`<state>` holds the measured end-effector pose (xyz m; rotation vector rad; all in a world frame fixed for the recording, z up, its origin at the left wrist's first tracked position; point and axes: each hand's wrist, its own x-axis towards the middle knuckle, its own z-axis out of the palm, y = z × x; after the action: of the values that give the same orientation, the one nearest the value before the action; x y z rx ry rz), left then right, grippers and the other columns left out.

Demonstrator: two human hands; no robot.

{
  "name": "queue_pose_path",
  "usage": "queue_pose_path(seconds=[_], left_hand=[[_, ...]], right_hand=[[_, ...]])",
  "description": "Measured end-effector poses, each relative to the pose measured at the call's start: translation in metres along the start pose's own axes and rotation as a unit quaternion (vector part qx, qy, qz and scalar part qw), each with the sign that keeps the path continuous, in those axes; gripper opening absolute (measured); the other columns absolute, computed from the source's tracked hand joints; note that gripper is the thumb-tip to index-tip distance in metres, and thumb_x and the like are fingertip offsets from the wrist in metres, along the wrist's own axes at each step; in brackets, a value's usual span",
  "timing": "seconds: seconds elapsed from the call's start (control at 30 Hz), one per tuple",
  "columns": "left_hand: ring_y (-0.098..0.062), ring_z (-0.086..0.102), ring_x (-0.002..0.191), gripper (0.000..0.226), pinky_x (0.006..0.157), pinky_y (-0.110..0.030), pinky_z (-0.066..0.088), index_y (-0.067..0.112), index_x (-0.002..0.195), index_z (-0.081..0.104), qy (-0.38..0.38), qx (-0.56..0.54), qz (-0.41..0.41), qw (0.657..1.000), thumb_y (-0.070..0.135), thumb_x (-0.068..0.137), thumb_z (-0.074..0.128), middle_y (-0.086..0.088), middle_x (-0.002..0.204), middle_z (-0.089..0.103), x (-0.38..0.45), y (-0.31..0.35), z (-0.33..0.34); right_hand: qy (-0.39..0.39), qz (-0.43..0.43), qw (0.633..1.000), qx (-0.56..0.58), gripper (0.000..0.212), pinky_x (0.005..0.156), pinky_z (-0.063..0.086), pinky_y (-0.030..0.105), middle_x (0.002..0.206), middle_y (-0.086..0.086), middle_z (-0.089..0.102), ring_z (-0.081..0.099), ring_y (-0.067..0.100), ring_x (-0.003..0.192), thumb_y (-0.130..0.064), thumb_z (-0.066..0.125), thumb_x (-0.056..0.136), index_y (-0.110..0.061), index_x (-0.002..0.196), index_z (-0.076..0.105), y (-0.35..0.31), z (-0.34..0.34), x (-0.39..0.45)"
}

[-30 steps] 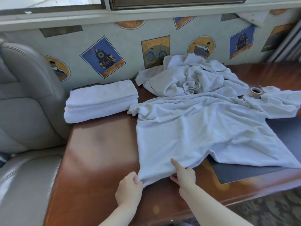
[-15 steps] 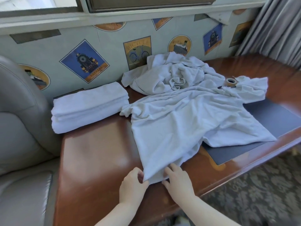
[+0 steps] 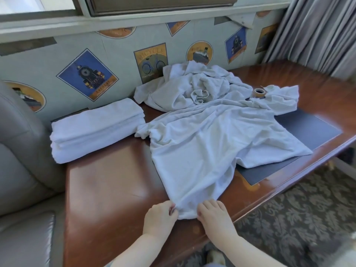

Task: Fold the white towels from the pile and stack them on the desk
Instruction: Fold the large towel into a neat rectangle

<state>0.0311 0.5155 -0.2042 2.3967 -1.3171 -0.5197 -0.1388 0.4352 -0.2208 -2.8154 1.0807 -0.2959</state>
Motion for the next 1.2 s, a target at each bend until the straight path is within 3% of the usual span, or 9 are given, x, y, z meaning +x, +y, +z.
queue_pose_path(seconds=[0.13,0.23,0.43,0.63,0.73,0.8,0.9,1.03,1.2], left_hand=[[-0.029,0.059,0.084,0.021,0.077,-0.036,0.048,0.02,0.087,0.062,-0.003,0.015,0.032,0.999,0.035,0.093,0.049,-0.006,0.084,0.067,-0.005,-0.004,0.0],[-0.026,0.059,0.088,0.016,0.076,-0.033,0.045,0.02,0.085,0.058,-0.003,0.024,0.053,0.998,0.031,0.091,0.048,-0.005,0.087,0.064,-0.01,-0.002,0.002],[-0.008,0.049,0.079,0.011,0.071,-0.022,0.042,0.027,0.088,0.05,-0.006,-0.026,0.079,0.997,0.02,0.082,0.057,0.011,0.089,0.046,-0.01,0.004,0.009],[-0.014,0.049,0.099,0.013,0.076,-0.022,0.038,0.021,0.092,0.052,-0.078,0.022,0.177,0.981,0.012,0.083,0.052,0.009,0.093,0.042,-0.002,-0.001,0.017],[-0.011,0.047,0.096,0.014,0.076,-0.022,0.04,0.022,0.09,0.053,-0.101,0.016,0.174,0.979,0.011,0.082,0.051,0.008,0.096,0.048,0.001,-0.006,0.015],[-0.008,0.044,0.089,0.016,0.073,-0.02,0.039,0.026,0.084,0.047,-0.111,0.018,0.163,0.98,0.011,0.082,0.05,0.011,0.092,0.047,0.001,-0.006,0.012],[-0.009,0.045,0.076,0.016,0.066,-0.019,0.038,0.027,0.078,0.044,-0.127,-0.036,0.116,0.985,0.012,0.079,0.05,0.01,0.083,0.05,-0.002,-0.003,0.008],[-0.009,0.045,0.062,0.016,0.058,-0.021,0.036,0.023,0.07,0.049,-0.133,-0.163,0.062,0.976,0.01,0.077,0.055,0.005,0.07,0.056,0.003,0.007,-0.008],[-0.005,0.042,0.057,0.029,0.055,-0.017,0.035,0.032,0.067,0.05,-0.141,-0.17,0.097,0.97,0.003,0.07,0.049,0.015,0.064,0.053,0.023,0.014,-0.039]], right_hand=[[-0.065,0.027,0.996,0.058,0.013,0.083,0.037,0.023,0.089,-0.014,0.053,0.052,0.013,0.09,-0.02,0.058,0.081,-0.029,0.09,0.055,0.0,-0.002,0.003],[-0.113,0.029,0.989,0.09,0.029,0.087,0.03,0.025,0.104,-0.013,0.051,0.046,0.013,0.104,-0.024,0.043,0.088,-0.033,0.115,0.051,-0.003,0.0,0.007],[-0.101,0.217,0.932,0.273,0.015,0.07,0.039,0.019,0.097,-0.01,0.051,0.051,0.005,0.086,-0.03,0.052,0.093,-0.034,0.094,0.066,-0.016,-0.004,0.017],[-0.153,0.179,0.941,0.243,0.016,0.073,0.046,0.025,0.096,-0.007,0.056,0.053,0.009,0.087,-0.029,0.047,0.095,-0.028,0.1,0.062,-0.015,-0.007,0.018],[-0.08,0.271,0.916,0.284,0.021,0.074,0.047,0.027,0.109,-0.005,0.049,0.053,0.011,0.09,-0.019,0.051,0.093,-0.029,0.11,0.058,-0.012,-0.005,0.016],[0.035,0.43,0.832,0.347,0.03,0.074,0.048,0.03,0.116,-0.002,0.042,0.054,0.013,0.087,-0.014,0.058,0.09,-0.023,0.117,0.048,-0.008,-0.008,0.019],[0.075,0.557,0.641,0.523,0.037,0.071,0.054,0.034,0.113,0.007,0.054,0.06,0.017,0.084,-0.011,0.067,0.087,-0.015,0.114,0.042,-0.001,-0.012,0.038],[-0.019,0.558,0.467,0.686,0.038,0.069,0.047,0.029,0.094,0.006,0.06,0.054,0.019,0.08,-0.015,0.076,0.078,-0.008,0.111,0.058,0.006,-0.016,0.061],[0.052,0.457,0.284,0.841,0.043,0.075,0.056,0.04,0.112,0.014,0.069,0.065,0.032,0.103,0.0,0.069,0.078,-0.006,0.12,0.062,0.015,-0.022,0.064]])
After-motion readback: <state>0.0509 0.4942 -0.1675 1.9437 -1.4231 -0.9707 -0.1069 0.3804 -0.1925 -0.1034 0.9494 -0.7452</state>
